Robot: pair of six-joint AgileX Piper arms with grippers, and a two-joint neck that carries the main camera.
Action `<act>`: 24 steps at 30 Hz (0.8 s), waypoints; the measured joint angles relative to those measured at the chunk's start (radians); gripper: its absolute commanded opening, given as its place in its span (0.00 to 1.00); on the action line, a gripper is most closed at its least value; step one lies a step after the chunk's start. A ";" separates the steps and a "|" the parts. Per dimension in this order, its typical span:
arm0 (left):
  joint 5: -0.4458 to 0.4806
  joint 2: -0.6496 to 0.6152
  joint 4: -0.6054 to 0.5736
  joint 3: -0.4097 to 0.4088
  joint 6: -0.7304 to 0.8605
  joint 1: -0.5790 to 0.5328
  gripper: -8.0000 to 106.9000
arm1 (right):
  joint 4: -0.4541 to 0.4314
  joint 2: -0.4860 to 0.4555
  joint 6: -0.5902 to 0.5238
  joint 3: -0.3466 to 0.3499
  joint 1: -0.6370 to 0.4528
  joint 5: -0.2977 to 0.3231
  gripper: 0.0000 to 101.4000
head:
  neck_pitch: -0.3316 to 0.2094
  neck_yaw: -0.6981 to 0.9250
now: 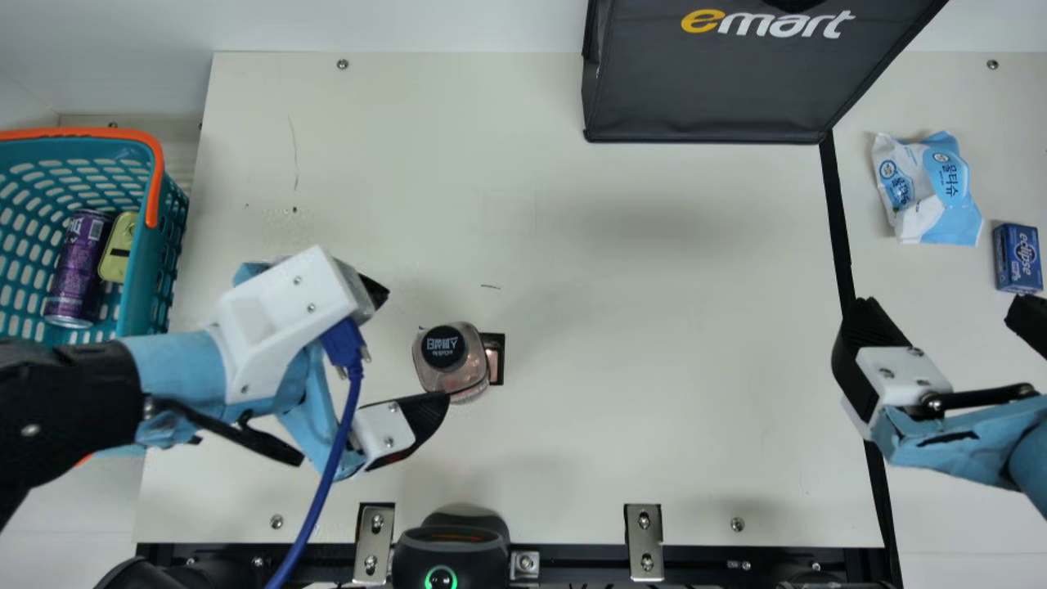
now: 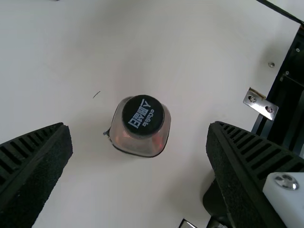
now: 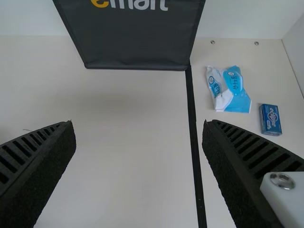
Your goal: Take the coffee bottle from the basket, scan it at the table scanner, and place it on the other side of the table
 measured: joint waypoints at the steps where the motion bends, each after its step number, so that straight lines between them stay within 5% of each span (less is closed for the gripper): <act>1: 0.007 -0.006 0.019 -0.010 -0.042 -0.006 0.85 | 0.000 0.000 0.000 0.000 0.000 0.000 0.94 | -0.002 0.000; 24: 0.030 0.038 0.456 -0.147 -0.925 -0.369 0.85 | 0.000 0.000 0.000 0.000 0.000 0.000 0.94 | 0.000 0.000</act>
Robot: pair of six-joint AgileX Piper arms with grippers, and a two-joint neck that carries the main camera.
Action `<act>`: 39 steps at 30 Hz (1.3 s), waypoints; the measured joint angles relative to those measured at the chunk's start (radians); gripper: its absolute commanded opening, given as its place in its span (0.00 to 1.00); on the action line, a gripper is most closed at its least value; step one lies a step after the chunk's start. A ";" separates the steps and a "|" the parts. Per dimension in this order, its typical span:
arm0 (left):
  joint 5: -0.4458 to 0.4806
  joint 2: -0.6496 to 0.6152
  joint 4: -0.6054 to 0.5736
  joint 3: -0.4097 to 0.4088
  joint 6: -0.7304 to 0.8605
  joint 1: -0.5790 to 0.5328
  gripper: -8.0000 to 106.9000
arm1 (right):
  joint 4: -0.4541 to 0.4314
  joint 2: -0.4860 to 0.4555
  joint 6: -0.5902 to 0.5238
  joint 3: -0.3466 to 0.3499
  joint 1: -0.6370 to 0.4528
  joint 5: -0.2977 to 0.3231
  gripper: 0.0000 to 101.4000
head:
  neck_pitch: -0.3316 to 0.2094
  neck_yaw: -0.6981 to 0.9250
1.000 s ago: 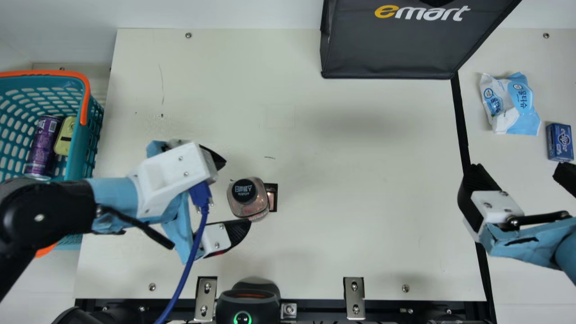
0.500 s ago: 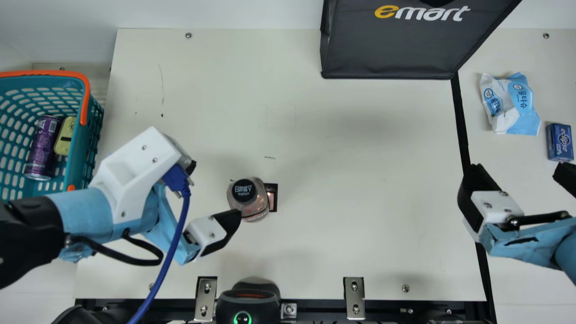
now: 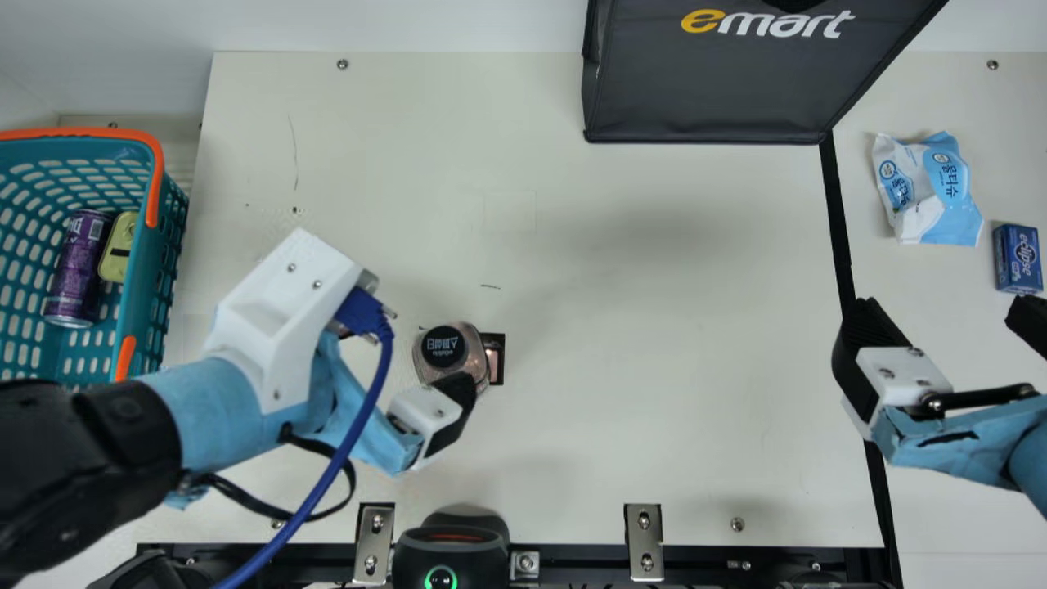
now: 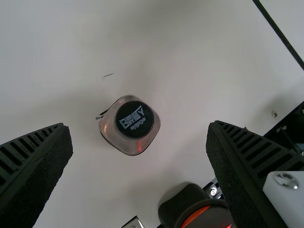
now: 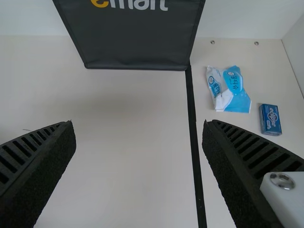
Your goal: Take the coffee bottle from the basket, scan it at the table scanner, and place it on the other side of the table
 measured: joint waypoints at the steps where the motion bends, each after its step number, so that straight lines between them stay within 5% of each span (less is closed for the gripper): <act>1: -0.003 0.009 0.013 -0.005 -0.023 -0.020 0.85 | 0.000 0.000 0.000 0.000 0.000 0.000 0.94 | 0.000 0.000; 15: -0.027 0.102 0.188 -0.033 -0.318 -0.166 0.85 | 0.000 0.000 0.000 0.000 0.000 0.000 0.94 | 0.000 0.000; 39: -0.117 0.113 0.417 0.140 -0.696 -0.250 0.85 | 0.000 0.000 0.000 0.000 0.000 0.000 0.94 | 0.000 0.000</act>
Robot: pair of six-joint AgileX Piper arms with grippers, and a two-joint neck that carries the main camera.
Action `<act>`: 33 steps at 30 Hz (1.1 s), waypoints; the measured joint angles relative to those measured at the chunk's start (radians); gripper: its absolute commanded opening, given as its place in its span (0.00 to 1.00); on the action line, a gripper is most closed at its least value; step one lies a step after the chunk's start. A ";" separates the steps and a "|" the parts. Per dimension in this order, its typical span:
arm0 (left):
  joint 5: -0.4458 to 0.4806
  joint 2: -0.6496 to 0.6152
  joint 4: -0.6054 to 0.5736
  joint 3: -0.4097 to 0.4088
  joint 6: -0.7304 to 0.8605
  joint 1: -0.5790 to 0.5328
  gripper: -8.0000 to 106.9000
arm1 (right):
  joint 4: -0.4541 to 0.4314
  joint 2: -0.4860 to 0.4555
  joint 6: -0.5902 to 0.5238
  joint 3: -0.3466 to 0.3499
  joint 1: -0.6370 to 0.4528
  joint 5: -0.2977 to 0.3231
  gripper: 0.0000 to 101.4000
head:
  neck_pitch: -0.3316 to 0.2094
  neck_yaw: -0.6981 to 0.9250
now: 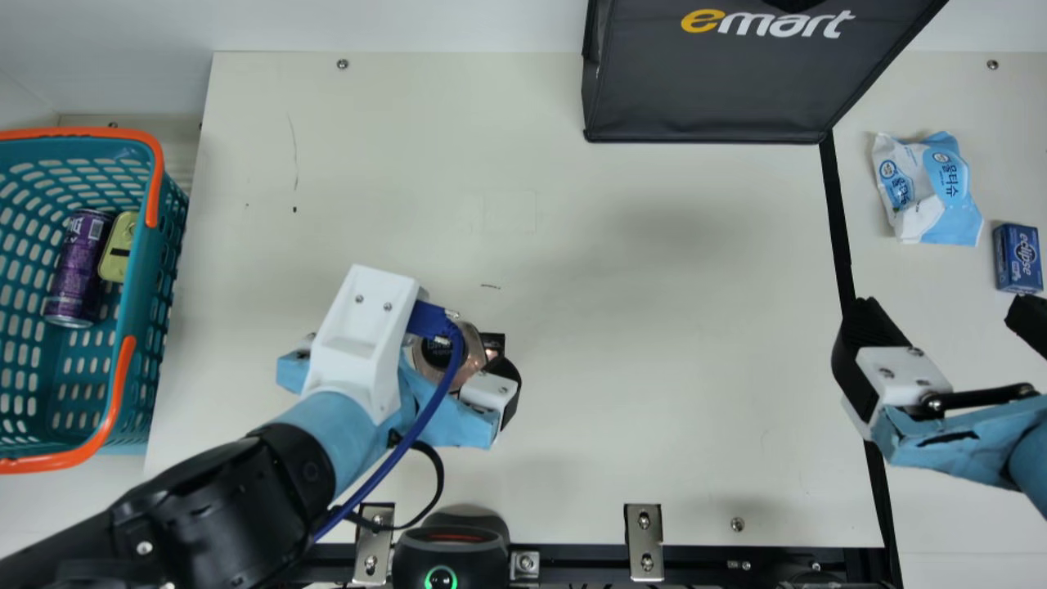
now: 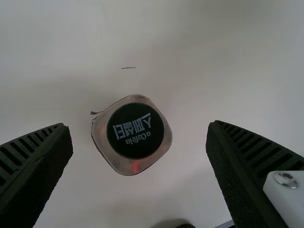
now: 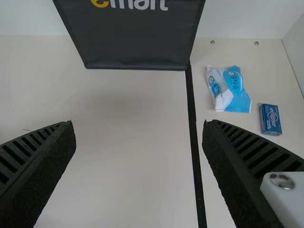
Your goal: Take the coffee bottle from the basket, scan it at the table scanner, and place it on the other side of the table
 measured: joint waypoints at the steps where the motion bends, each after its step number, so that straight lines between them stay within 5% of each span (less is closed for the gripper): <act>1: -0.005 0.002 0.010 0.005 -0.016 -0.002 0.85 | 0.000 0.000 0.000 0.000 0.000 0.000 0.94 | 0.000 0.000; 22: -0.039 0.067 0.191 0.042 -0.297 -0.054 0.85 | 0.000 0.000 0.000 0.000 0.000 0.000 0.94 | 0.000 0.000; 33: -0.010 0.080 0.197 0.033 -0.327 -0.069 0.21 | 0.000 0.000 0.000 0.000 0.000 0.000 0.94 | -0.002 0.000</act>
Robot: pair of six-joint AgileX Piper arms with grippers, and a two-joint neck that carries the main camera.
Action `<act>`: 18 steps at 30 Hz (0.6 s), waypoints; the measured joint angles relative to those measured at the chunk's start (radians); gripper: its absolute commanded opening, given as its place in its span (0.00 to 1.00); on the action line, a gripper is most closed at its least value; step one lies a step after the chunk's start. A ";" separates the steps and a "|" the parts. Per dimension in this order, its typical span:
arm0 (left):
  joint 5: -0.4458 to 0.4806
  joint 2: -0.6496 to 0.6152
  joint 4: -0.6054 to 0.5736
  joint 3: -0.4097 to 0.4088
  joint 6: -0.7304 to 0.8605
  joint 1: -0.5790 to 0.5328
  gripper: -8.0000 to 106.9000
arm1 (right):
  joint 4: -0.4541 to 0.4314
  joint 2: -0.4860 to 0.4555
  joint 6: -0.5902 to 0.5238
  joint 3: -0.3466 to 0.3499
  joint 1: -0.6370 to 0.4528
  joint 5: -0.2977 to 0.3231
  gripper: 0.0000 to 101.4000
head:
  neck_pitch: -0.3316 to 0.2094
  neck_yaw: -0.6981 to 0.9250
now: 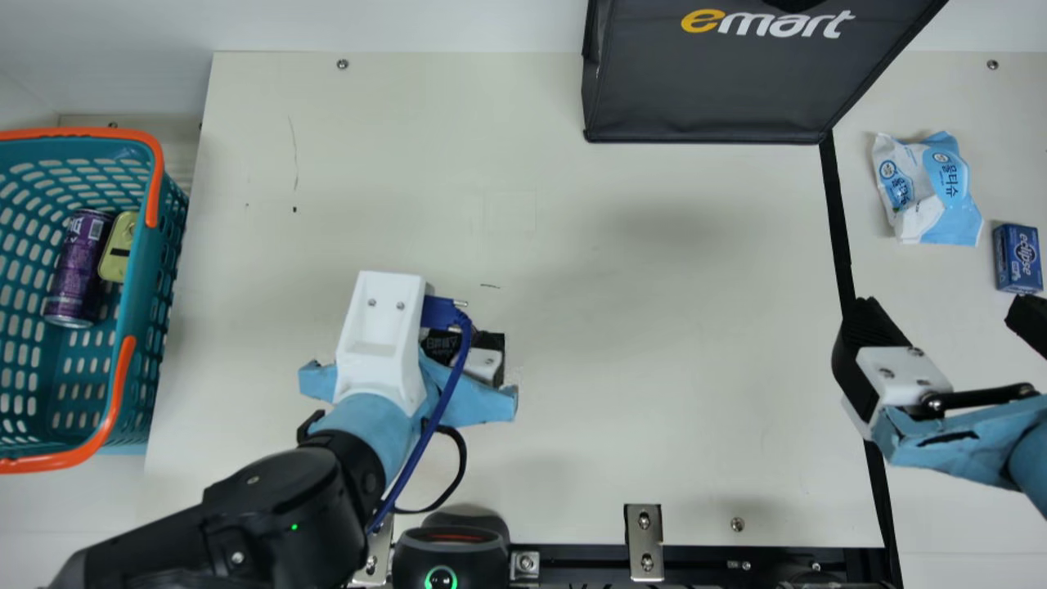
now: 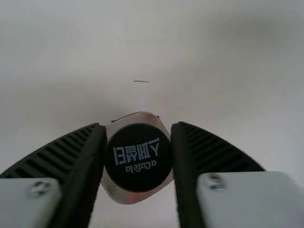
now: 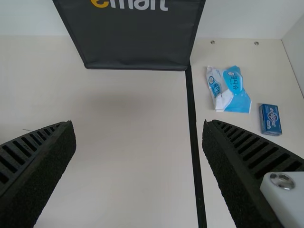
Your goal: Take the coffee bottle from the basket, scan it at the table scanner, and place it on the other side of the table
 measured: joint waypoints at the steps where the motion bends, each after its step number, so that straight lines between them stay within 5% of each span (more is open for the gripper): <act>1: 0.005 0.000 -0.005 -0.003 0.002 -0.001 0.16 | 0.000 0.000 0.000 0.000 0.000 0.000 0.94 | 0.002 0.000; 4: 0.016 -0.009 -0.019 -0.009 0.019 -0.001 0.00 | 0.000 0.000 0.000 0.000 0.000 0.000 0.94 | 0.000 0.000; 18: 0.056 -0.091 -0.183 -0.055 0.268 0.044 0.00 | 0.000 0.000 0.000 0.000 0.000 0.000 0.94 | 0.000 0.000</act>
